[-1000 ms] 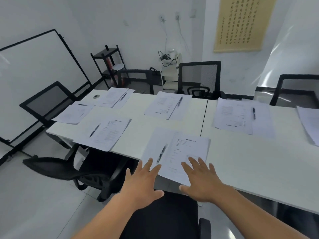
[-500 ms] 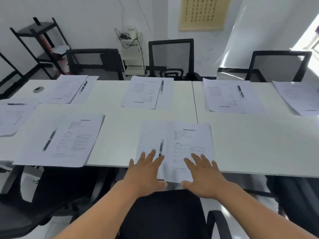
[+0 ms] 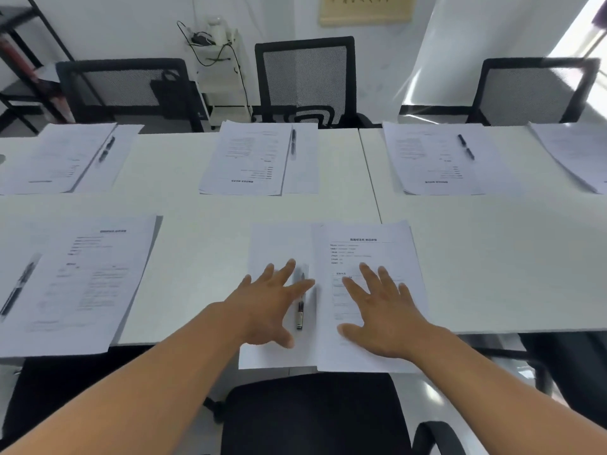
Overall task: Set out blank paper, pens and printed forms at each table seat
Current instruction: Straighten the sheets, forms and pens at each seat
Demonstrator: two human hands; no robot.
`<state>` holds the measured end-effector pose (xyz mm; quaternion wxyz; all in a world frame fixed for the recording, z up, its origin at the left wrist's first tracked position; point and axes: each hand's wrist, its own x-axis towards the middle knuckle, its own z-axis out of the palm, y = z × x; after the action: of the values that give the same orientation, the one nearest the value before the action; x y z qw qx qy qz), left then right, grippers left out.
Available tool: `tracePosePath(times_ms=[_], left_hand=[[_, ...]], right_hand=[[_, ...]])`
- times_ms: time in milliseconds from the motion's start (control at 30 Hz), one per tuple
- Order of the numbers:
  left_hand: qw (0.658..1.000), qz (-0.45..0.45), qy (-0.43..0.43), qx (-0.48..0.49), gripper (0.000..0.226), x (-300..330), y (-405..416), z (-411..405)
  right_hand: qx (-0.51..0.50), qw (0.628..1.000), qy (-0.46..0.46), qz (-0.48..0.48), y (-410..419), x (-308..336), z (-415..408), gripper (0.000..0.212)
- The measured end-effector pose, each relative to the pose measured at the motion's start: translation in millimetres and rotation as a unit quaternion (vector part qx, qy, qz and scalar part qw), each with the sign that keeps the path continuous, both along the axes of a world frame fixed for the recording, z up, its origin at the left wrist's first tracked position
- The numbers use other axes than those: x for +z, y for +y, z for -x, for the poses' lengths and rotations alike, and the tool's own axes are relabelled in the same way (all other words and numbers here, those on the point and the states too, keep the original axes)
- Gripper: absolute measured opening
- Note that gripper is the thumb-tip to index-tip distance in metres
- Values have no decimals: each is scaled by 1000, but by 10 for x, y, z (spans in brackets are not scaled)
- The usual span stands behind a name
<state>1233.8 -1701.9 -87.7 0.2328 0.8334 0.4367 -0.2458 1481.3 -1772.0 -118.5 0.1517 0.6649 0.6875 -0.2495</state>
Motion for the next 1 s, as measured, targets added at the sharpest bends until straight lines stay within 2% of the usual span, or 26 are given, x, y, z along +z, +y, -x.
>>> tracePosePath(times_ms=[367, 1000], left_hand=[[1000, -28, -3, -12, 114, -294, 74, -52], [999, -44, -28, 10, 108, -306, 70, -23]], right_hand=[[3, 1000, 10, -3, 157, -131, -128, 98], [-7, 1000, 30, -5, 181, -180, -210, 96]])
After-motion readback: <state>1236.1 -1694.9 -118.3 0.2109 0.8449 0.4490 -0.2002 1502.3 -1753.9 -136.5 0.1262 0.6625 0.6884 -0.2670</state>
